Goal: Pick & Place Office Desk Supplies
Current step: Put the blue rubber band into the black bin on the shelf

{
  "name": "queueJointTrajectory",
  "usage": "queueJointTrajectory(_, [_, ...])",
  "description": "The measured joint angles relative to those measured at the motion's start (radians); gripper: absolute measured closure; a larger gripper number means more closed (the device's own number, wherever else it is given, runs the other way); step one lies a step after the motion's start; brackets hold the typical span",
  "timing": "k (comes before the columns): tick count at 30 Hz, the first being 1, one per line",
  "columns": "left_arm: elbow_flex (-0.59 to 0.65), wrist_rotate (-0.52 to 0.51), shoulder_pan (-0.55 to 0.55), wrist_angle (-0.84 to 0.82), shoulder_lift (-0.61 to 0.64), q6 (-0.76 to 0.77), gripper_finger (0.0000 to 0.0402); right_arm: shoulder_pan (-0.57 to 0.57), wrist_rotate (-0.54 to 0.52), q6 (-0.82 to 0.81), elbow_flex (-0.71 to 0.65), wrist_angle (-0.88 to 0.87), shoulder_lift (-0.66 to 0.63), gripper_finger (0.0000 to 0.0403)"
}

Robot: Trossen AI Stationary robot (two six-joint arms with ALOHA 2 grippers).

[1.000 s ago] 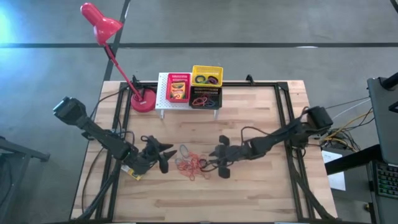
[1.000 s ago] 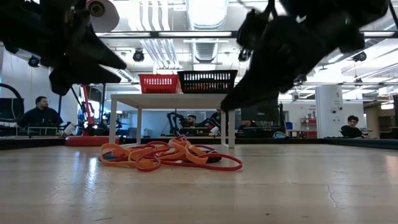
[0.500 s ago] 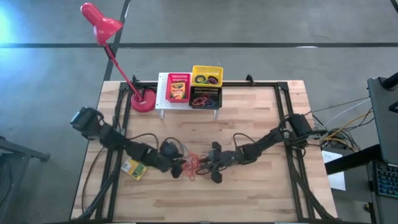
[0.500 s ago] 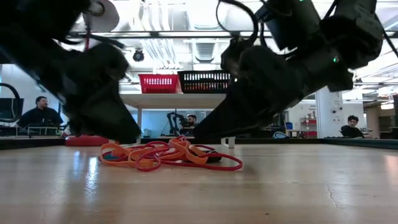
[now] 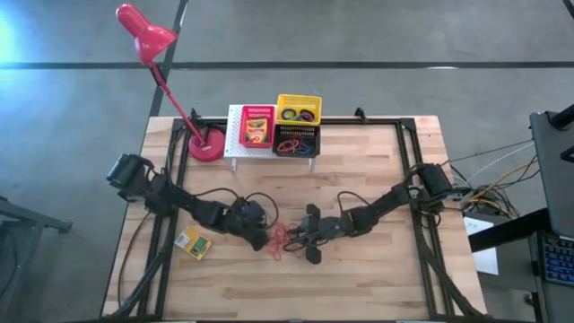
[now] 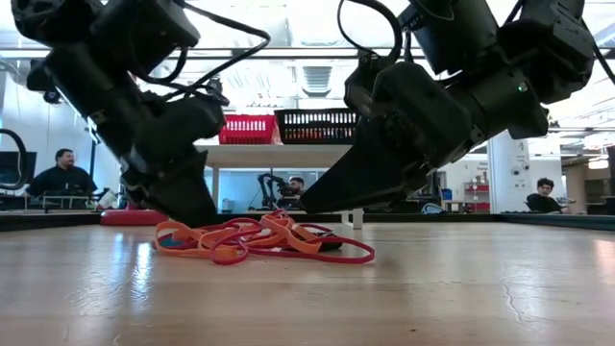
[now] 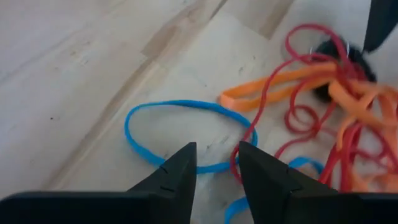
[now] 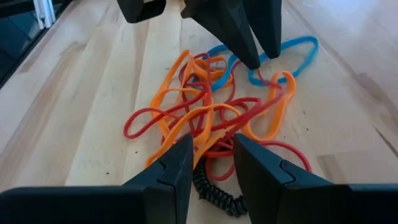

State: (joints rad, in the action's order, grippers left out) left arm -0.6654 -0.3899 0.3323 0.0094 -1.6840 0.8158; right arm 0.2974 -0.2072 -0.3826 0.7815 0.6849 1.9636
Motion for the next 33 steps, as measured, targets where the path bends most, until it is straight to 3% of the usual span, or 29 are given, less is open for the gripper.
queueJointTrajectory(11, [0.002, 0.02, 0.004, -0.037, 0.001, -0.388, 0.0282, -0.001, 0.0, -0.001, 0.0, 0.001, 0.0, 0.0291])
queueJointTrajectory(15, [0.003, 0.047, 0.008, -0.04, 0.002, -0.4, 0.03, -0.001, 0.0, 0.001, 0.0, 0.001, 0.0, 0.0291])
queueJointTrajectory(21, [-0.003, 0.069, 0.018, -0.081, 0.032, -0.401, 0.0391, -0.001, 0.0, 0.001, 0.0, 0.0, 0.001, 0.0291])
queueJointTrajectory(33, [-0.002, -0.063, 0.07, -0.077, 0.234, -0.378, 0.04, -0.001, 0.0, 0.001, 0.0, 0.0, 0.001, 0.0291])
